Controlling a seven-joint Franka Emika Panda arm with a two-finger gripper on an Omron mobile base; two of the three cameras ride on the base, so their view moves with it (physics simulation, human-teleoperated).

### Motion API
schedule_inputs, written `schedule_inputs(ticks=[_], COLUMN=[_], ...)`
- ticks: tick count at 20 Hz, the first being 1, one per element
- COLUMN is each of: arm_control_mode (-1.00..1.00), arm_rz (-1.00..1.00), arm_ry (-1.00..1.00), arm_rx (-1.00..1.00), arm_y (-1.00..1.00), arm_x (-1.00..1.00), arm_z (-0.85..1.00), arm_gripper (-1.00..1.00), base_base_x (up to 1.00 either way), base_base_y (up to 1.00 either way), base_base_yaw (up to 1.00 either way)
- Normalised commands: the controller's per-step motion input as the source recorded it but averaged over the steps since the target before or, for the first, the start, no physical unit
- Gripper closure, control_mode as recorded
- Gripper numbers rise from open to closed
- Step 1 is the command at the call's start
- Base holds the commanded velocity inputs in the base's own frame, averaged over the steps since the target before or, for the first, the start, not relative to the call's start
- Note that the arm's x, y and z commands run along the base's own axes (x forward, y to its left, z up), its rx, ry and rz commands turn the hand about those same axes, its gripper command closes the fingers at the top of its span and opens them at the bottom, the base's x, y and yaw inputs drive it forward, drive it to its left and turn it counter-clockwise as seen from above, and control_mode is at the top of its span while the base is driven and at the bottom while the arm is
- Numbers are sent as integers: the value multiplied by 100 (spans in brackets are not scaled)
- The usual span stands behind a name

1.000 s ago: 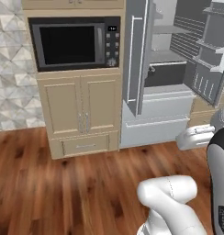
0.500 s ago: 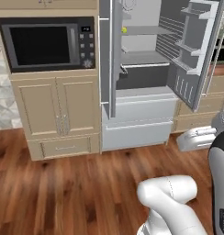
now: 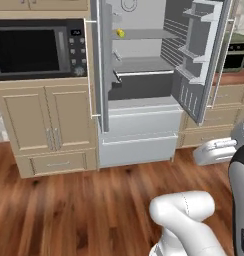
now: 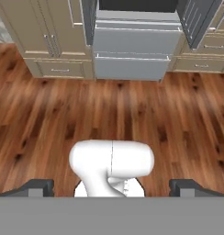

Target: Gather the corn and mushroom from the fridge and place them on a tray on the dining counter. Then gather the chicken drumstick and fish from the fridge and place them on the other tray.

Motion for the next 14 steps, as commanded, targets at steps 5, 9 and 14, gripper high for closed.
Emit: schedule_inputs(ticks=[5, 9, 14], arm_control_mode=[100, 100, 100], arm_rz=[0, 0, 0], arm_ry=[0, 0, 0], arm_rx=[0, 0, 0], arm_y=[0, 0, 0], arm_x=[0, 0, 0], arm_z=[0, 0, 0], arm_gripper=[-100, -100, -100], base_base_x=[43, 24, 45], base_base_y=[-68, -64, -50], base_base_yaw=[3, 26, 23])
